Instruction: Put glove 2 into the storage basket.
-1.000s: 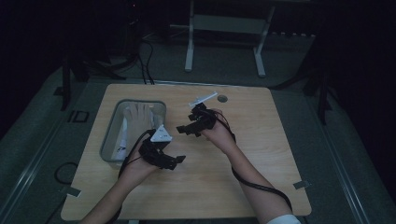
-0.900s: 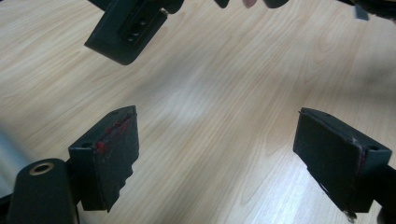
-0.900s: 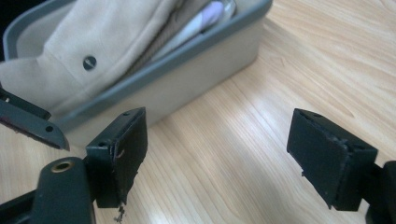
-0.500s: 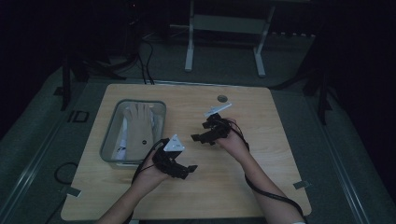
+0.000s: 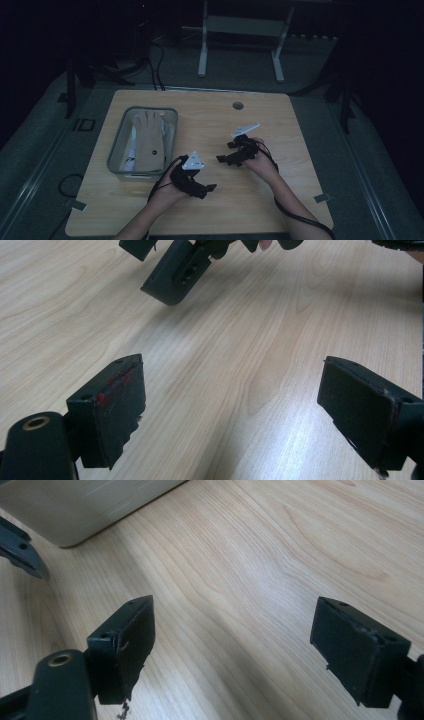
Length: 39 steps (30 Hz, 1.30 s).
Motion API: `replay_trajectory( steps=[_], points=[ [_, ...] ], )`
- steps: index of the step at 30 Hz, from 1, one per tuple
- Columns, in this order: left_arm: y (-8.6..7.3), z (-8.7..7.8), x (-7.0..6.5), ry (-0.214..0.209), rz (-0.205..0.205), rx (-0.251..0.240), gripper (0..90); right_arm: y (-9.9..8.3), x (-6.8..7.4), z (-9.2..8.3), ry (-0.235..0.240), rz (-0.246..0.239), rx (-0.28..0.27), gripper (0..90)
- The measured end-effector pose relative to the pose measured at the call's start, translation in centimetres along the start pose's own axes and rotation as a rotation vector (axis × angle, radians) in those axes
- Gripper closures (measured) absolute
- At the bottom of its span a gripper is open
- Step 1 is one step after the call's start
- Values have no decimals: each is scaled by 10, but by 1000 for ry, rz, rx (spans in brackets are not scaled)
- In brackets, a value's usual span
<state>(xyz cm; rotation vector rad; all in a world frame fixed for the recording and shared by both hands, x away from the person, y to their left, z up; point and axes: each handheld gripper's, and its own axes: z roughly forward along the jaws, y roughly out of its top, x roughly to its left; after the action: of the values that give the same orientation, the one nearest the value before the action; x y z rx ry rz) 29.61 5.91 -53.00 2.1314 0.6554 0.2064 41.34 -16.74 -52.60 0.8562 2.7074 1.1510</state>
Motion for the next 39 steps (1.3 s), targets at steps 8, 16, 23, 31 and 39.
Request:
replay_trajectory(
  steps=[8,16,23,31,39],
  points=[
    [-5,14,-4,-41,8,1,123,-19,-4,-9,-28,-20,-25,171],
    [-5,26,-7,-68,11,11,123,-40,-14,-15,-69,14,-16,146],
    [-4,33,-9,-78,21,12,123,-57,-23,-25,-74,20,-35,144],
    [-6,37,-9,-85,27,20,123,-74,-27,-34,-102,14,-54,140],
    [-9,40,-6,-93,11,9,123,-80,-31,-34,-106,19,-62,141]
  ],
)
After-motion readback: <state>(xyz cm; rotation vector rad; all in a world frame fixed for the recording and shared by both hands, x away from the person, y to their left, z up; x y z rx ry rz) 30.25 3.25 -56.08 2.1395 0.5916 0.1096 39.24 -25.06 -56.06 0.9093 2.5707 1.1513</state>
